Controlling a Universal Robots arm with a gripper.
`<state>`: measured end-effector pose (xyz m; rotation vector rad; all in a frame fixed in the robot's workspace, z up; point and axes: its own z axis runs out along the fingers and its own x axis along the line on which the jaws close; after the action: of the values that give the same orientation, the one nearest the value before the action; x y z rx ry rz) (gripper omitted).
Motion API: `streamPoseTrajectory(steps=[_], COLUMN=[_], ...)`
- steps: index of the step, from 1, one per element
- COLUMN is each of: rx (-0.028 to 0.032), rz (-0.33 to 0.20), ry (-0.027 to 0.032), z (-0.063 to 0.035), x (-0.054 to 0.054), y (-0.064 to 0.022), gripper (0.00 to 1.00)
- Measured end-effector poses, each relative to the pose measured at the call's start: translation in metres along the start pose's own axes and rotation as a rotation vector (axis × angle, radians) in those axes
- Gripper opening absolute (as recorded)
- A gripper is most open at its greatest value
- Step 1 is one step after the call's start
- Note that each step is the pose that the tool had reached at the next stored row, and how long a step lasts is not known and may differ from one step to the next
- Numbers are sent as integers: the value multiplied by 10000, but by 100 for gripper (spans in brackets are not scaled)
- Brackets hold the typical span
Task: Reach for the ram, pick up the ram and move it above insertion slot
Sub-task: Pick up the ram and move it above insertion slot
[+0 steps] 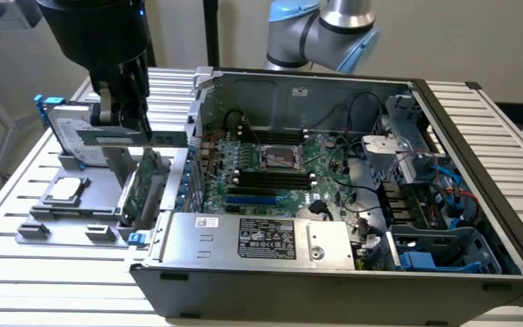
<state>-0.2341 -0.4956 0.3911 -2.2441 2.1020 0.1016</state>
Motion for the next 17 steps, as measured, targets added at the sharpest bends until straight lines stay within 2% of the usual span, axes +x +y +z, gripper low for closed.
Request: streamPoseTrajectory(steps=[17], rx=[0], rz=[0], ry=[-1], z=[6], x=[-101], y=[-661], gripper=[14])
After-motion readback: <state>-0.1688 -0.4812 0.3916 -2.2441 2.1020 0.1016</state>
